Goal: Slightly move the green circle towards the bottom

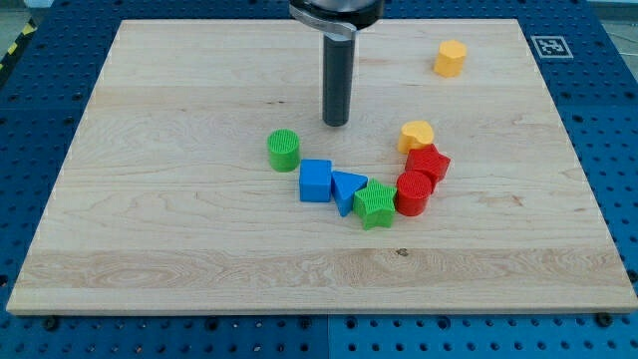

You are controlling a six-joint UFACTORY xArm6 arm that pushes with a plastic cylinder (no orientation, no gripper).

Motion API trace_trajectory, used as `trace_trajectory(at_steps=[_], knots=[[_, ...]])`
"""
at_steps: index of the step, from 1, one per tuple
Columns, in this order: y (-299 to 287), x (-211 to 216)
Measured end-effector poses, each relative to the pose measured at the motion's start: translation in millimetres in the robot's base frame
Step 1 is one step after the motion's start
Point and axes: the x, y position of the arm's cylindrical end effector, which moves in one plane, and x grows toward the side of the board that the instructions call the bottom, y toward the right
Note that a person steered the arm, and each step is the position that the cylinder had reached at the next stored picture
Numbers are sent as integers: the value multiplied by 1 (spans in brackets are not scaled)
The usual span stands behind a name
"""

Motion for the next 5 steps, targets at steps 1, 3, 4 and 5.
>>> trace_trajectory(at_steps=[1,3,4,5], knots=[[0,-9],[0,-9],[-1,-1],[-18,-1]])
